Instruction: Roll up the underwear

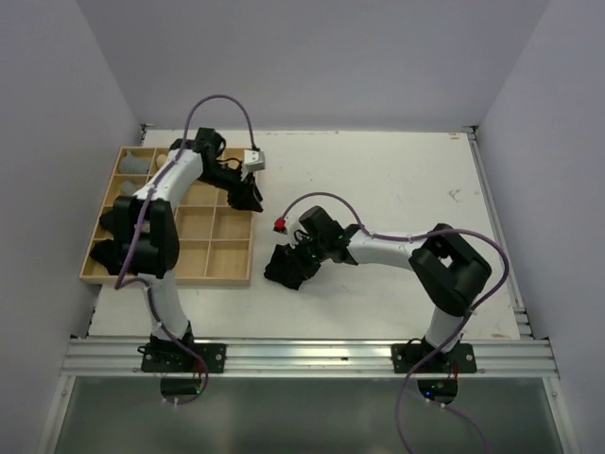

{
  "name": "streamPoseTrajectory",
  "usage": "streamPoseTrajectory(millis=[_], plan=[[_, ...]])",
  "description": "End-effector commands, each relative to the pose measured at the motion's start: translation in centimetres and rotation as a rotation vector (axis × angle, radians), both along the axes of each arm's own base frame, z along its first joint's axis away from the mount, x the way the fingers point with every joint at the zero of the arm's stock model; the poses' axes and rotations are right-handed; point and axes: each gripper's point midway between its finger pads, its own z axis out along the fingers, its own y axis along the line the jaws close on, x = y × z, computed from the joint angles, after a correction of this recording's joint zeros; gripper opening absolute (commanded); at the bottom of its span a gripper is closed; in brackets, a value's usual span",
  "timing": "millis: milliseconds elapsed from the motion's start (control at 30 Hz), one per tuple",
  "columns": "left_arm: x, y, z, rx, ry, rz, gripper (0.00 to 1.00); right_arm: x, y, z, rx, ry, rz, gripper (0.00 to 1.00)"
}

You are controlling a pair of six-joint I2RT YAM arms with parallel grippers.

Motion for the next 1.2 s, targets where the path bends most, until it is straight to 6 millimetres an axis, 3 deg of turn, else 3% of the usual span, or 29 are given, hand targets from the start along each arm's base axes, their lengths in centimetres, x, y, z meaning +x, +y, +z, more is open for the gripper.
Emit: streamPoseTrajectory(millis=[0,67,100,233,400,500,800,1167], plan=[[-0.2,2.8,4.3,-0.104,-0.182,0.096,0.45,-2.5,-1.9,-3.5,-0.119,0.322,-0.074,0.0],[-1.2,4.4,3.4,-0.046,-0.282,0.104,0.45,-1.2,-1.4,-3.4,-0.108,0.388,-0.116,0.0],[-3.9,4.9,2.7,-0.025,-0.336,0.068,0.47,-1.1,-1.3,-4.2,-0.114,0.424,-0.127,0.0],[-8.2,5.5,1.0,0.053,-0.483,-0.008,0.55,0.0,-0.4,-4.5,-0.081,0.531,-0.153,0.0],[-11.6,3.2,-0.9,0.092,-0.614,-0.124,0.57,-0.1,-0.1,-6.2,-0.09,0.681,-0.191,0.0],[-12.3,1.8,-2.0,0.112,-0.679,-0.175,0.58,0.0,-0.3,-7.5,-0.106,0.74,-0.226,0.0],[-11.2,-0.7,-4.2,0.138,-0.751,-0.282,0.58,0.0,-1.3,-9.7,-0.148,0.83,-0.302,0.0],[-13.0,-2.4,-8.1,0.213,-0.702,-0.433,0.51,0.6,-3.8,-9.3,-0.15,0.886,-0.369,0.0]])
